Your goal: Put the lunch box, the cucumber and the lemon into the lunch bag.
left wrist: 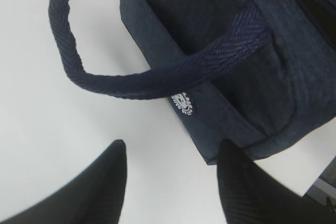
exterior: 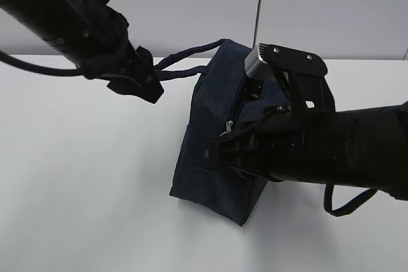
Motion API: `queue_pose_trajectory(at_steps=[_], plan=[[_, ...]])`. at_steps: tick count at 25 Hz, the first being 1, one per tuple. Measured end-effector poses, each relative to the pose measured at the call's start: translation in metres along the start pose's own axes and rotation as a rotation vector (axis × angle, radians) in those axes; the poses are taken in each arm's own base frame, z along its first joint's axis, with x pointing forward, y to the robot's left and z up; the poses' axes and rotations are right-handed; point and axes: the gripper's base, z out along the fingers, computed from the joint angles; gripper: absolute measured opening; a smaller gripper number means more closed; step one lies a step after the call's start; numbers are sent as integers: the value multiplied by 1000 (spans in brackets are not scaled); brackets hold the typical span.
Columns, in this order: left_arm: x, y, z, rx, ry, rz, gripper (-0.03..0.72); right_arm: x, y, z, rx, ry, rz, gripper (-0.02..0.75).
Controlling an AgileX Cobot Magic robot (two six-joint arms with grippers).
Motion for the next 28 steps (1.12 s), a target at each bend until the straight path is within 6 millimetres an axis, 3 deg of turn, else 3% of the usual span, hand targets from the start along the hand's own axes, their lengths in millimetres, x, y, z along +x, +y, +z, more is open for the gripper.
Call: queue_pose_trajectory(at_steps=[5, 14, 21, 28], plan=[[21, -3, -15, -43, -121, 47, 384, 0, -1, 0, 15, -4, -18, 0], [68, -7, -7, -56, -172, 69, 384, -1, -2, 0, 22, -6, -32, 0], [71, -23, -2, 14, -206, 207, 384, -1, -2, 0, 23, -6, -32, 0], [63, -38, -5, 149, -311, 226, 384, -1, -2, 0, 24, -7, -26, 0]])
